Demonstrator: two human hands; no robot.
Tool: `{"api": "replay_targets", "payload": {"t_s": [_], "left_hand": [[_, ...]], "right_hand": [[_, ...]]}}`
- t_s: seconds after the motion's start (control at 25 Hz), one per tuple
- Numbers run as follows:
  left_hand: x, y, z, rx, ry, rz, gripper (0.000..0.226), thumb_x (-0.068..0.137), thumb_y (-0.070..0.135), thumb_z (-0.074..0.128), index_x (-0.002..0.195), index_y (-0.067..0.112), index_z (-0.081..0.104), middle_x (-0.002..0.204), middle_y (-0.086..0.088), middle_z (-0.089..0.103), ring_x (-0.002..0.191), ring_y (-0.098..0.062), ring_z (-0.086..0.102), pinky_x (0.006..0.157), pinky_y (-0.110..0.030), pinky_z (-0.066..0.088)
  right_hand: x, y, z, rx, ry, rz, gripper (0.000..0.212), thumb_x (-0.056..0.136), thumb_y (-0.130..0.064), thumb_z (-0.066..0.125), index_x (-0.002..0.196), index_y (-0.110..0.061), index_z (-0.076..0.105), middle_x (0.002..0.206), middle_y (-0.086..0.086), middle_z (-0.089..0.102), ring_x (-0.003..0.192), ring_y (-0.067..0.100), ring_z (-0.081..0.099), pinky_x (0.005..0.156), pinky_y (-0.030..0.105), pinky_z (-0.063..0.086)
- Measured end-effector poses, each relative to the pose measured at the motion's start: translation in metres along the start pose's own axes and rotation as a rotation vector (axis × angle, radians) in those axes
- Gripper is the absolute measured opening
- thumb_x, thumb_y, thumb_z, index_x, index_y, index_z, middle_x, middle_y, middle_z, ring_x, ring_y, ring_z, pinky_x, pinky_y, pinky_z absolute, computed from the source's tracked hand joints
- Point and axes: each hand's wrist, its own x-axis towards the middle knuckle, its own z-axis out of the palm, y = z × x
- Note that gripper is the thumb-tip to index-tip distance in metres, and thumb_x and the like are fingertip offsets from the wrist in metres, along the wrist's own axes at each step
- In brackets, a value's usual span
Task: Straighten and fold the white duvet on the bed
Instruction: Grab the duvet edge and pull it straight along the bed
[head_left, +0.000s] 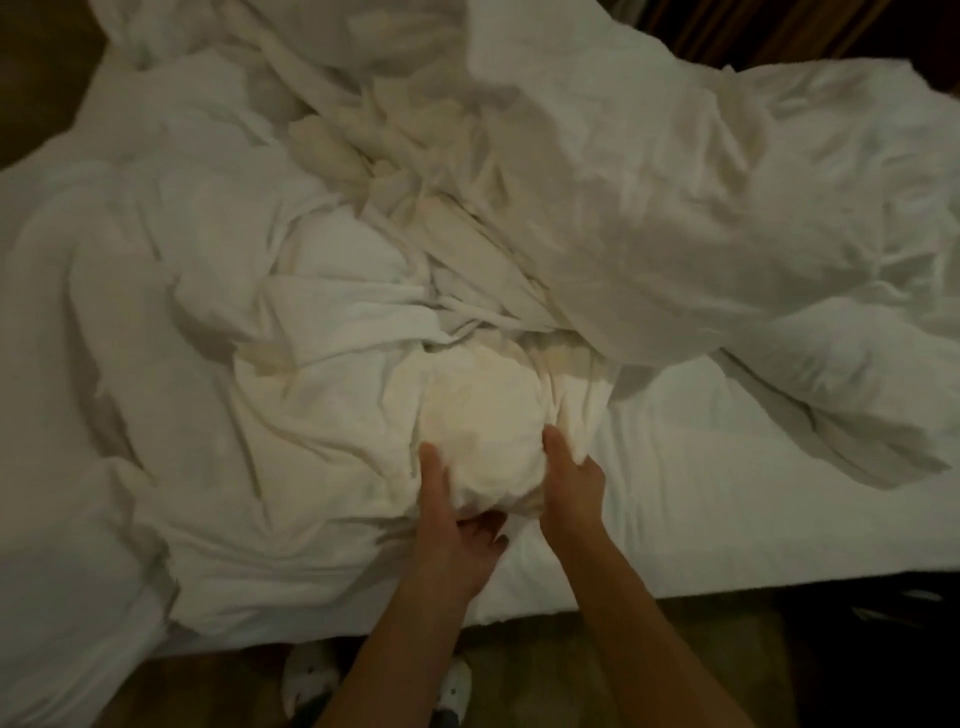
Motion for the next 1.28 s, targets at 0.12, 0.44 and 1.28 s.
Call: {"api": "replay_targets", "payload": {"t_s": [0.12,0.44,1.28], "left_hand": [[0.008,-0.005,0.025,-0.023,0.018,0.167,0.069,0.085,0.062,0.06,0.139,0.019,0.052,0.133,-0.01,0.059,0.11,-0.027,0.062,0.093,-0.042,0.053],[0.003,-0.03,0.015,-0.027,0.11,0.527,0.042,0.101,0.044,0.045,0.138,0.026,0.054,0.134,0.006,0.06,0.122,-0.021,0.055,0.098,-0.034,0.045],[-0.029,-0.169,0.052,0.073,0.319,0.587,0.101,0.057,0.053,0.082,0.144,0.023,0.04,0.14,0.003,0.051,0.124,-0.024,0.053,0.109,-0.045,0.043]], "right_hand": [[-0.034,0.01,-0.011,0.053,-0.022,0.019,0.013,0.095,-0.034,0.068,0.089,-0.022,0.068,0.087,-0.004,0.074,0.085,0.013,0.07,0.072,0.026,0.055],[0.056,-0.044,-0.019,0.113,-0.343,0.149,0.075,0.059,-0.057,0.091,0.118,-0.018,0.067,0.112,0.002,0.075,0.1,0.023,0.071,0.093,0.04,0.057],[-0.021,-0.001,-0.15,0.137,-0.215,-0.011,0.02,0.088,-0.039,0.076,0.099,-0.023,0.07,0.092,-0.001,0.077,0.092,0.02,0.073,0.083,0.04,0.061]]}}
